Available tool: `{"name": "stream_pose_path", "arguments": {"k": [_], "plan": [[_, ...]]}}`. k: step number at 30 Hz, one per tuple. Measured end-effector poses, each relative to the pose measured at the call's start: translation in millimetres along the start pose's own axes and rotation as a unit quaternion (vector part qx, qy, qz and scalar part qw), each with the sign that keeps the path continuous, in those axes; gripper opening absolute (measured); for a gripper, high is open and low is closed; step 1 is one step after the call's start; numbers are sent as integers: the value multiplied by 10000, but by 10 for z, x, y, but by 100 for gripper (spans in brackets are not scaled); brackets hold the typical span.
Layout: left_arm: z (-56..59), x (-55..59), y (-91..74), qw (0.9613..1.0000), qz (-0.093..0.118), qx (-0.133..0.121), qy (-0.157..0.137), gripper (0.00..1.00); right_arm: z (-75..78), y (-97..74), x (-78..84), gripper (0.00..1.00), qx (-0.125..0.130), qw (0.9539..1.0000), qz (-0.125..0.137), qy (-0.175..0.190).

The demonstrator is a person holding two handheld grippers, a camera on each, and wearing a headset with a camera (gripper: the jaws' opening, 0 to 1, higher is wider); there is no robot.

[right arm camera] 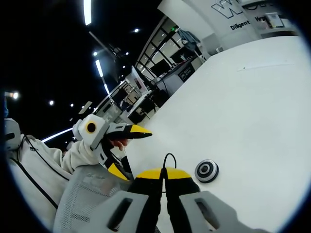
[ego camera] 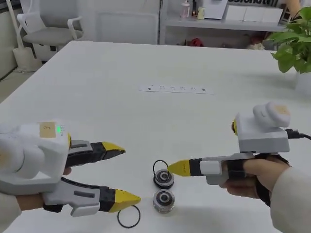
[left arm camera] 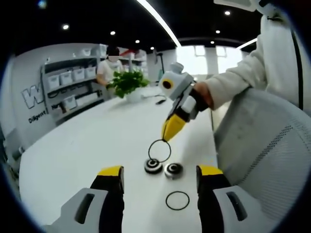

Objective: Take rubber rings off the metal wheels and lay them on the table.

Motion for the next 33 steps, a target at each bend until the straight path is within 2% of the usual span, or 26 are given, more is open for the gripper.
{"name": "stream_pose_path", "arguments": {"k": [5,8,15,26,33], "plan": [[-42,40,-86,9996,82,-216,-132,63,-58,16,-5,0,-79,10000,9,-20],[-32,65,-115,9995,82,-257,-164,65,-81,22,-10,0,-112,9999,21,-26],[-8,137,-145,9995,-10,-270,-188,70,-131,45,-7,0,-176,9998,14,-37],[-14,200,-168,9989,-47,-351,-301,76,-174,121,64,0,-257,9996,-148,-21],[-3,223,-166,9989,-65,-332,-328,80,-282,203,117,0,-397,9989,-242,-7]]}}
Point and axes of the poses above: the centre of the closed fingertips' face, and the gripper's own axes: y roughly forward along the fingers, z roughly to its right, x roughly out of its underside, the point moved 5 cm from there along -y, roughly backward along the fingers, and after that the axes turned 10 degrees about z, right-handed, at the moved point
